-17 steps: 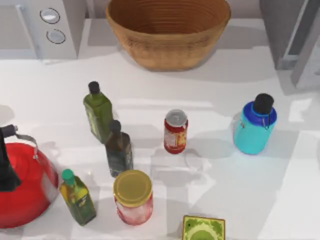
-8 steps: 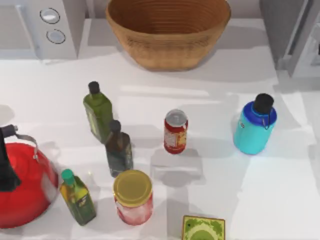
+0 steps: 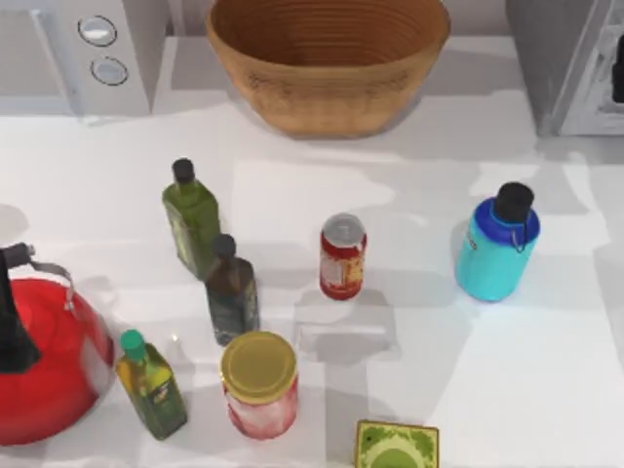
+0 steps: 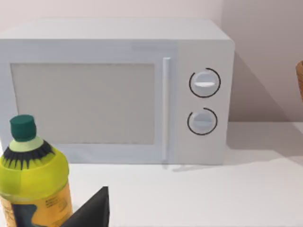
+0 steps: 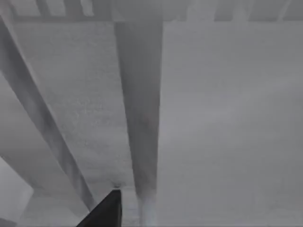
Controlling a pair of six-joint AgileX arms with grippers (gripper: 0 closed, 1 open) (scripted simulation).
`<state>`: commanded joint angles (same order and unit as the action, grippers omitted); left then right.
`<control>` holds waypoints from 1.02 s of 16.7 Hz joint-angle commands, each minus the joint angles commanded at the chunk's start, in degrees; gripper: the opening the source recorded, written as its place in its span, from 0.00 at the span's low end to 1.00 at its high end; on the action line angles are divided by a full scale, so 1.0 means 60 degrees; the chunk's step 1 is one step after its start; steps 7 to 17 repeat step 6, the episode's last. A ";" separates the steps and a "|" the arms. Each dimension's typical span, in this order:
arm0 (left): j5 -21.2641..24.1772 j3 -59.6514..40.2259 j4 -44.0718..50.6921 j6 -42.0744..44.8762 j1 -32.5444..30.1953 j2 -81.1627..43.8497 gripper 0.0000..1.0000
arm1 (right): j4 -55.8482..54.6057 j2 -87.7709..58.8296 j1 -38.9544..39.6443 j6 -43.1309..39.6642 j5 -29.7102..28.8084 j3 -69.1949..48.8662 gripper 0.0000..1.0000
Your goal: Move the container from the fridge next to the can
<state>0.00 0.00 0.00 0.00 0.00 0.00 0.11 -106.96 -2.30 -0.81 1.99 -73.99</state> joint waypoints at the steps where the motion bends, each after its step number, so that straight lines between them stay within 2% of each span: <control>1: 0.0000 0.0000 0.0000 0.0000 0.0000 0.0000 1.00 | 0.0092 -0.0326 0.0002 -0.0006 -0.0015 -0.0420 1.00; 5: 0.0000 0.0000 0.0000 0.0000 0.0000 0.0000 1.00 | 0.0312 -0.1095 0.0005 -0.0016 -0.0052 -0.1405 1.00; 17: 0.0000 0.0000 0.0000 0.0000 0.0000 0.0000 1.00 | 0.0316 -0.1108 0.0005 -0.0016 -0.0053 -0.1421 1.00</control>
